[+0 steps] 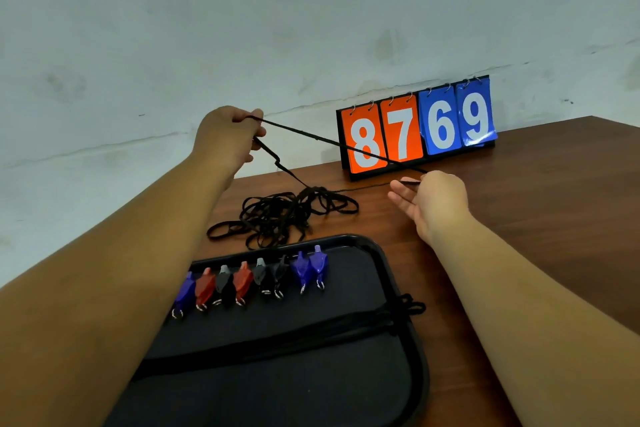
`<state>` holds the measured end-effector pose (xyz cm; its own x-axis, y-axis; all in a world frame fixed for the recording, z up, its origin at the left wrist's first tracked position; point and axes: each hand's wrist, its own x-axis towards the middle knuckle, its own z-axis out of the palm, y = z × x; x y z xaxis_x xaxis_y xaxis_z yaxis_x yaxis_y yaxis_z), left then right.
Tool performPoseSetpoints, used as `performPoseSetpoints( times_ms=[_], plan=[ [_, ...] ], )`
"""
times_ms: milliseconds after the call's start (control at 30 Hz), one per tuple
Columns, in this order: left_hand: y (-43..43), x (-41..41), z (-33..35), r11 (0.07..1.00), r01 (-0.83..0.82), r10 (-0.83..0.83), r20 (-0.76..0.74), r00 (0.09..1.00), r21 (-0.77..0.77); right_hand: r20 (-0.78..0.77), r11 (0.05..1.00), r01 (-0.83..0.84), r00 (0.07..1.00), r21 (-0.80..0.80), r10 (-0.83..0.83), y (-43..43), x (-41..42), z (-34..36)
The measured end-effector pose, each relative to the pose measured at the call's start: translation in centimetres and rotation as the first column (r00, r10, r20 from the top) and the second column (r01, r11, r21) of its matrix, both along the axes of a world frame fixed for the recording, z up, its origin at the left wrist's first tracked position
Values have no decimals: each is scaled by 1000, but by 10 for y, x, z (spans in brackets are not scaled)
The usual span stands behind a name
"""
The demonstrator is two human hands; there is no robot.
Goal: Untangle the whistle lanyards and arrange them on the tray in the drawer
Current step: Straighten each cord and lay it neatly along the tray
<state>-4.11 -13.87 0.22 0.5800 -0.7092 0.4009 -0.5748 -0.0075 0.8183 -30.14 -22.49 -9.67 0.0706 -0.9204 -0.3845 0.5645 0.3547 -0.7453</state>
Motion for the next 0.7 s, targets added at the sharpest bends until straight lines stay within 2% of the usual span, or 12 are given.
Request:
performPoseSetpoints(
  times_ms=[67, 200, 267, 367, 433, 500, 533, 600, 700],
  plan=[
    [3, 2, 4, 1000, 3, -4, -18, 1000, -9, 13, 998, -15, 1000, 61, 14, -6, -1, -4],
    [11, -1, 15, 998, 60, -62, -138, 989, -16, -104, 995, -41, 993, 95, 51, -11, 0, 0],
    [17, -9, 22, 994, 108, -106, -170, 980, -2, -241, 985, -155, 956, 80, 170, -4, 1, 2],
    [29, -22, 33, 989, 147, -142, -142, 980, 26, -552, 940, -310, 813, -142, 185, 16, 0, 2],
    [37, -29, 39, 986, 143, -139, -53, 989, 85, -741, 830, -492, 655, -265, 152, 33, 0, 0],
    [44, -37, 44, 973, 115, -147, 154, 977, 200, -864, 707, -653, 489, -273, 119, 45, 3, 0],
    [47, -41, 45, 964, 91, -156, 255, 954, 249, -892, 654, -705, 441, -274, 103, 49, 6, 1],
    [51, -50, 47, 950, 57, -175, 374, 911, 308, -899, 563, -768, 428, -307, 93, 60, 13, 8],
    [55, -61, 52, 921, 50, -231, 440, 868, 386, -849, 462, -799, 503, -384, 164, 77, 27, 31]
  ],
)
